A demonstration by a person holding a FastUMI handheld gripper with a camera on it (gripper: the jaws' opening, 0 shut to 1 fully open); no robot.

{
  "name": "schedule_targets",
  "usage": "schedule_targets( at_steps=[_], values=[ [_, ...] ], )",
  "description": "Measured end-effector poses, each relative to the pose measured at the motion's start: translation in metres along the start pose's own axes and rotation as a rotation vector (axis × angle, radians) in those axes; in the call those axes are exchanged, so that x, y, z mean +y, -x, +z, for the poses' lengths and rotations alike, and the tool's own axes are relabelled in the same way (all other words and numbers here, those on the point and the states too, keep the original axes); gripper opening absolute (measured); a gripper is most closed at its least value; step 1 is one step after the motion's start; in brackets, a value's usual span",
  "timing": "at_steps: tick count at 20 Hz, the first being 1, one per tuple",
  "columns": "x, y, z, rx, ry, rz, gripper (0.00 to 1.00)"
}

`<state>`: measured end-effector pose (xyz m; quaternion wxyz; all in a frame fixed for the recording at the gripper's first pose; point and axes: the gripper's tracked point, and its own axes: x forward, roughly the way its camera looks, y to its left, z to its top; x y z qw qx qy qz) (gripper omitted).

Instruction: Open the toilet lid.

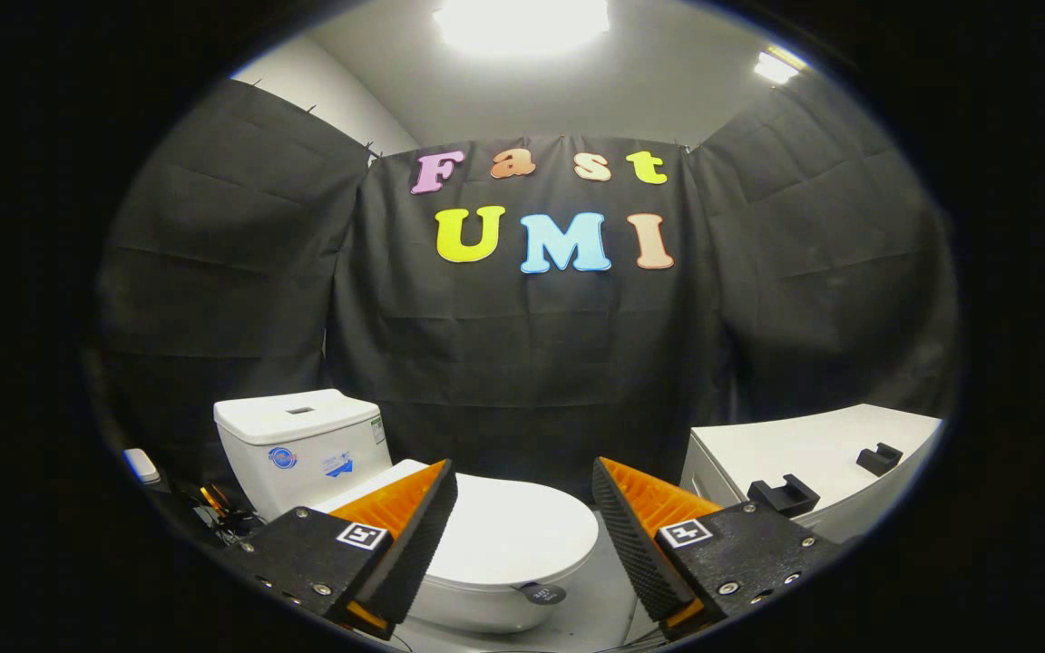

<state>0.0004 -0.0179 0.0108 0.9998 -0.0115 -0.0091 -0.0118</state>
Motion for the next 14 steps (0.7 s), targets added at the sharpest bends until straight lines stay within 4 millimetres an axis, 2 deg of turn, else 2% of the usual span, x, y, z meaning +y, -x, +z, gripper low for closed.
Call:
schedule_targets(
  at_steps=[9, 12, 14],
  values=[
    [0.0, -0.01, -0.009, 0.016, 0.007, -0.025, 0.93],
    [0.004, -0.017, -0.013, 0.0, -0.013, -0.024, 0.93],
    [0.0, -0.026, -0.022, 0.002, -0.018, -0.04, 0.93]
  ],
)
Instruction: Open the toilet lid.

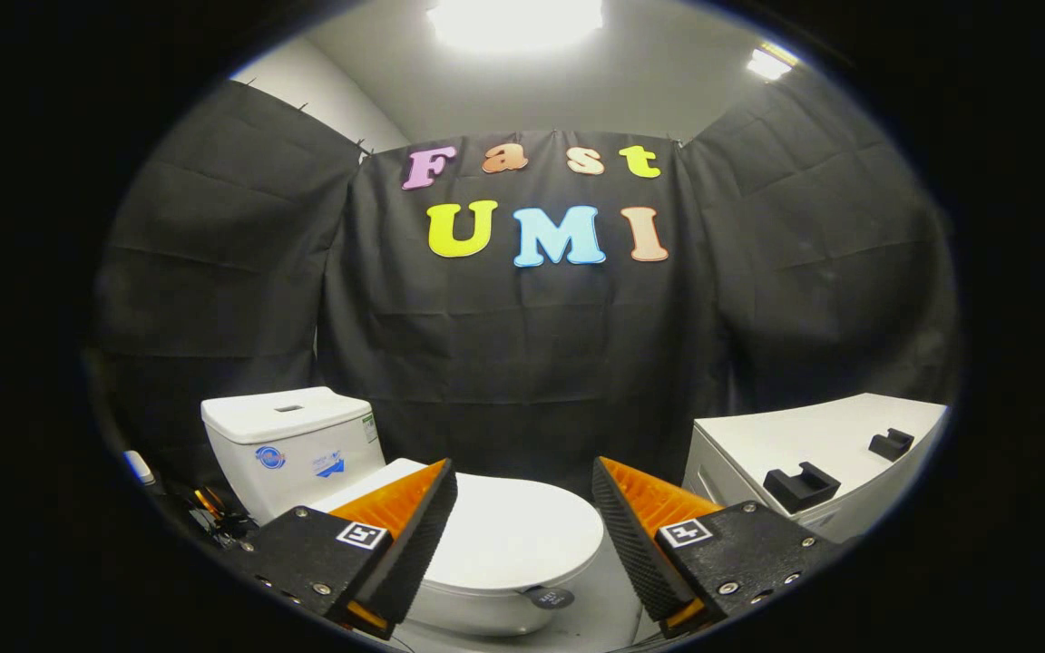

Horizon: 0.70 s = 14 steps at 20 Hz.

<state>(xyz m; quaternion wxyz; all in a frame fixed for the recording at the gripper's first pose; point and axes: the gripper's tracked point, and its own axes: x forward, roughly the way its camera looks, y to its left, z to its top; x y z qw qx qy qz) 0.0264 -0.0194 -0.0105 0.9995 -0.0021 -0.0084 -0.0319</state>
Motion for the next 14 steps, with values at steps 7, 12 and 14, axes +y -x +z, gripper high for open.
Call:
schedule_targets(
  at_steps=[7, 12, 14],
  values=[
    [-0.009, -0.024, -0.068, 0.137, -0.155, -0.037, 0.93],
    [-0.019, -0.019, -0.121, 0.249, -0.338, -0.107, 0.95],
    [-0.021, -0.016, -0.144, 0.289, -0.463, -0.147, 0.96]
  ],
)
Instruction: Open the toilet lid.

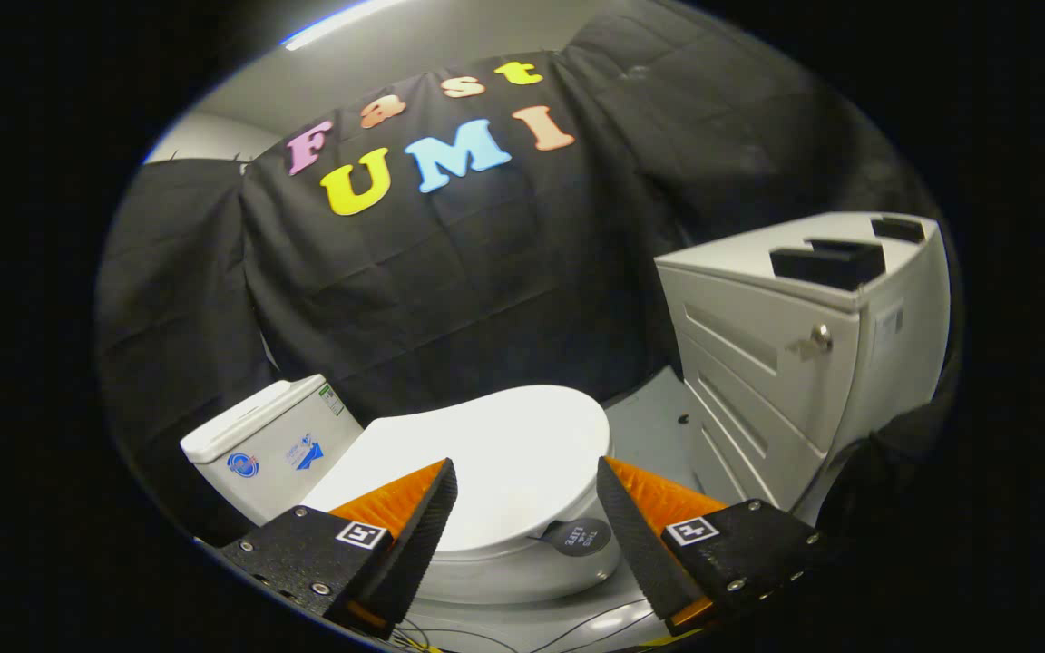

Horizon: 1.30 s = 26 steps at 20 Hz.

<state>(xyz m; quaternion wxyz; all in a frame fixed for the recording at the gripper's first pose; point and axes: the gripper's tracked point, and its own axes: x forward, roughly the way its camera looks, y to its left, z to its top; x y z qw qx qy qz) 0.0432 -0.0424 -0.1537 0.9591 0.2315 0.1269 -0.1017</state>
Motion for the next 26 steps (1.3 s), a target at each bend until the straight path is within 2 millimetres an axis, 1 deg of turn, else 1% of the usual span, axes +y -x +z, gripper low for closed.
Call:
schedule_targets(
  at_steps=[3, 5, 7, 10, 11, 13, 15, 16, 17, 18, 19, 20, 21, 24, 26],
  values=[
    [-0.012, -0.003, -0.032, 0.058, -0.13, -0.036, 0.96],
    [-0.022, -0.004, -0.046, 0.089, -0.229, -0.053, 0.96],
    [-0.03, -0.008, -0.051, 0.106, -0.34, -0.071, 0.96],
    [-0.047, -0.015, -0.06, 0.101, -0.475, -0.118, 0.95],
    [-0.051, -0.018, -0.065, 0.109, -0.506, -0.13, 0.94],
    [-0.053, -0.024, -0.08, 0.147, -0.554, -0.131, 0.93],
    [-0.053, -0.027, -0.088, 0.178, -0.584, -0.126, 0.86],
    [-0.052, -0.03, -0.087, 0.179, -0.605, -0.123, 0.8],
    [-0.048, -0.034, -0.08, 0.176, -0.626, -0.112, 0.78],
    [-0.048, -0.036, -0.079, 0.175, -0.645, -0.108, 0.72],
    [-0.05, -0.039, -0.078, 0.173, -0.655, -0.11, 0.68],
    [-0.051, -0.039, -0.08, 0.173, -0.649, -0.112, 0.59],
    [-0.05, -0.04, -0.082, 0.174, -0.651, -0.103, 0.56],
    [-0.047, -0.044, -0.084, 0.202, -0.648, -0.094, 0.35],
    [-0.049, -0.044, -0.083, 0.208, -0.672, -0.092, 0.29]
  ],
)
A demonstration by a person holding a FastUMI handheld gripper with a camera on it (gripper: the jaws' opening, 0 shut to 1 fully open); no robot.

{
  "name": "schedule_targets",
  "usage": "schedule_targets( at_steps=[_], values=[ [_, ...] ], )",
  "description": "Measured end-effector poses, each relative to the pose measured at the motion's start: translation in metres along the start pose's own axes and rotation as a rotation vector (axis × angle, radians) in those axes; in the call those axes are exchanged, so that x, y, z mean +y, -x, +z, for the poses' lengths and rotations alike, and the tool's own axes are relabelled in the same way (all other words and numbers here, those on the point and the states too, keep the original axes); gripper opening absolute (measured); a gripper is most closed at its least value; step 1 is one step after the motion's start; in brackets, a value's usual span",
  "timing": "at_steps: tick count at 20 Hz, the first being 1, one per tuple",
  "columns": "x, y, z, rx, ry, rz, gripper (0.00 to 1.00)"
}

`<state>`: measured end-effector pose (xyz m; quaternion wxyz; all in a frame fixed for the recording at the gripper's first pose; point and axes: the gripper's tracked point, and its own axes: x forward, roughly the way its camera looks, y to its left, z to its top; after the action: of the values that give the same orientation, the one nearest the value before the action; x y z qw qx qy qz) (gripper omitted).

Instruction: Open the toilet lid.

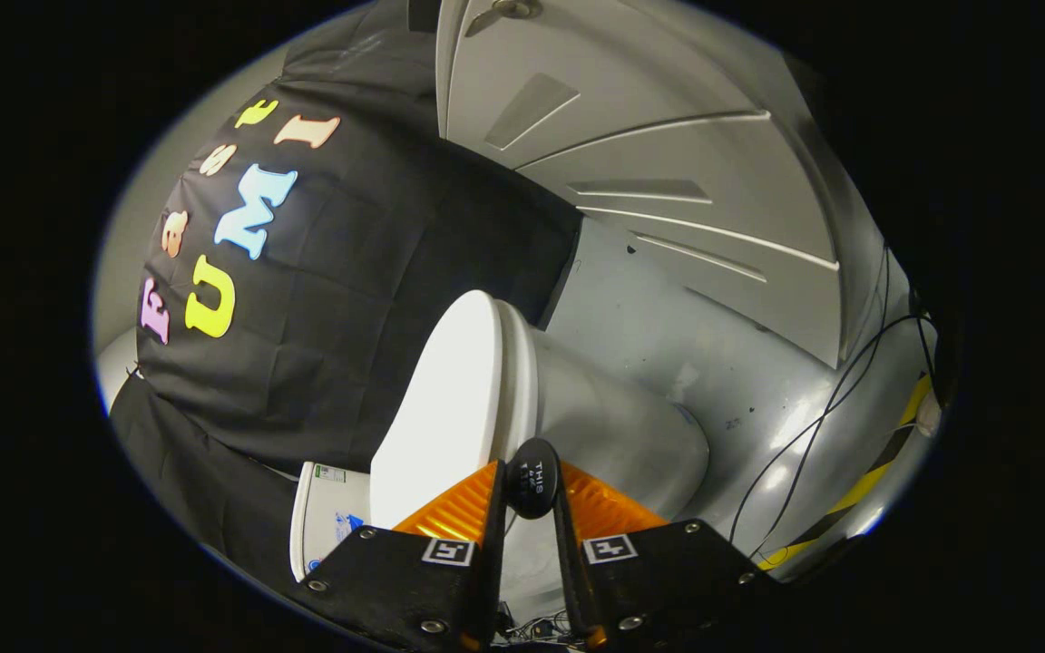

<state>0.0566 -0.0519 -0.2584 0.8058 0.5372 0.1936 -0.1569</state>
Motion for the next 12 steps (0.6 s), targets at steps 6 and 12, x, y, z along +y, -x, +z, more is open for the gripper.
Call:
schedule_targets(
  at_steps=[6, 12],
  values=[
    [0.001, 0.0, 0.002, 0.011, -0.011, -0.017, 0.22],
    [0.006, 0.003, 0.007, 0.025, -0.064, -0.021, 0.01]
  ],
)
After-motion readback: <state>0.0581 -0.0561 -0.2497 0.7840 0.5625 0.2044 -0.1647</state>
